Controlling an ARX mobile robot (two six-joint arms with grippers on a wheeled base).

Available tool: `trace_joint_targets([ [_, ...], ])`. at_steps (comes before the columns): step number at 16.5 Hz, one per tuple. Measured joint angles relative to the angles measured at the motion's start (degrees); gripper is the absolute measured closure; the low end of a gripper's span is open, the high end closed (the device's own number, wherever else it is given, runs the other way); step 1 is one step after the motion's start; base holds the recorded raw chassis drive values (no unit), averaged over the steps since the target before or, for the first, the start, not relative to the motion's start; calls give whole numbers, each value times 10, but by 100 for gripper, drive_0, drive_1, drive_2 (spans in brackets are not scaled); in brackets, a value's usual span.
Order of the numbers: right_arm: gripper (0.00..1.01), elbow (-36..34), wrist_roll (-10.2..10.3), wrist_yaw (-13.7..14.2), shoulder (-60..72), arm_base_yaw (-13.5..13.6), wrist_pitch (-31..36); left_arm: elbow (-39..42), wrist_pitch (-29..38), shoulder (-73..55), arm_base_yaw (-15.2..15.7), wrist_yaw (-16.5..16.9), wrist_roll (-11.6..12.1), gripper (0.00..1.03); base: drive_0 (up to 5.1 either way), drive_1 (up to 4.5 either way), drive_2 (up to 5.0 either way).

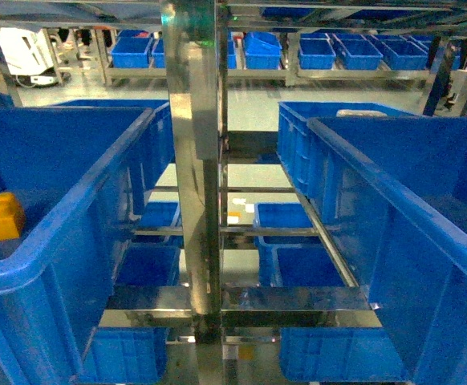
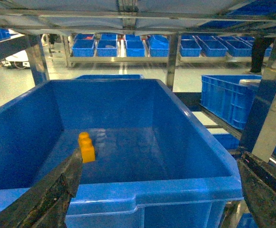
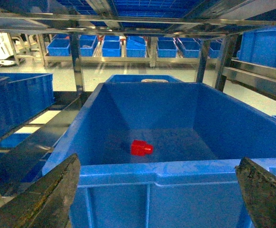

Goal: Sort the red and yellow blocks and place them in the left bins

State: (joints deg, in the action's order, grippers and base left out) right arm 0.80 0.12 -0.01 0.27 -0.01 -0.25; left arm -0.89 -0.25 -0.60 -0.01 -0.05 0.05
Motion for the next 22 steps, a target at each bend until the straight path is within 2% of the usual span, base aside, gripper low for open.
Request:
trace_joint_targets([
  [22,3,0,0,0,0,0,0,0,0,0,0,0,0,5,0,0,0],
])
